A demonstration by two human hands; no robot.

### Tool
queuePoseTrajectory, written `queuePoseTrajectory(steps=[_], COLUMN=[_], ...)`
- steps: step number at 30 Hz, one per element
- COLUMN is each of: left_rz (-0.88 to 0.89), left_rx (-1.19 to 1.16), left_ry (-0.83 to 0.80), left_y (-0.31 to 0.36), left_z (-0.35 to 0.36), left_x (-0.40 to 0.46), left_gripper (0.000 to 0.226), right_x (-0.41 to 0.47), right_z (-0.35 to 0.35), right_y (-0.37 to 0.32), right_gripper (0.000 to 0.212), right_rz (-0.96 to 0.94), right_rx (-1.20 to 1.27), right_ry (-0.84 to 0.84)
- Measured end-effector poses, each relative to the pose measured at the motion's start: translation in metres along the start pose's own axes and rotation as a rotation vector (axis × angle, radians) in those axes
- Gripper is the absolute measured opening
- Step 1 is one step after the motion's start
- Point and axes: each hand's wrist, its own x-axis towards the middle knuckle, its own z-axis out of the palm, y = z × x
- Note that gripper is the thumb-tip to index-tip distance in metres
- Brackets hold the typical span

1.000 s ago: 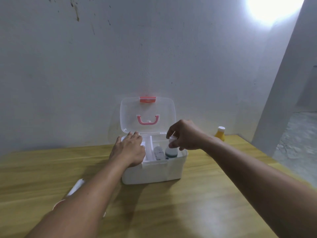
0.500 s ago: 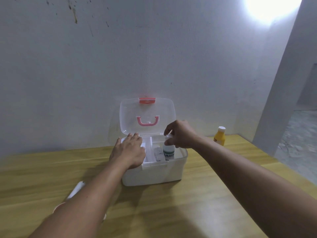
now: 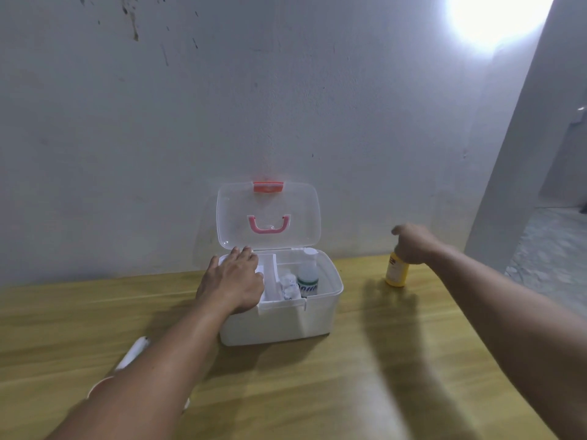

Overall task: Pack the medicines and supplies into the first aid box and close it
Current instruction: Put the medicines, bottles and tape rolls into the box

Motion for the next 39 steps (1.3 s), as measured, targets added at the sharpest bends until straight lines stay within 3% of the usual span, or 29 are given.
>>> queuePoseTrajectory(steps=[8,16,24,39], left_rz=[0.004,0.01,0.012,0.009], left_rx=[0.006,-0.002,-0.008,-0.002], left_ry=[0.004,0.011,0.026,0.019], left_y=[0.0,0.0,-0.002,-0.002], left_z=[0.0,0.001,0.003,0.003], left_x=[0.001,0.0,0.002,0.003], left_gripper=[0.055,0.055,0.054,0.056], right_x=[-0.03,-0.088,-0.1,-0.092], right_z=[-0.024,-0.102,-0.049,-0.013], right_y=[-0.012,-0.079,-0.112,-0.12], right_gripper=[0.023,0.026,0.023,0.042], right_rz=[-0.152,-0.389,-0.507,-0.445], right_rx=[0.036,0.41,0.264,0.305], right_ry=[0.08,0.078,-0.009,-0.219])
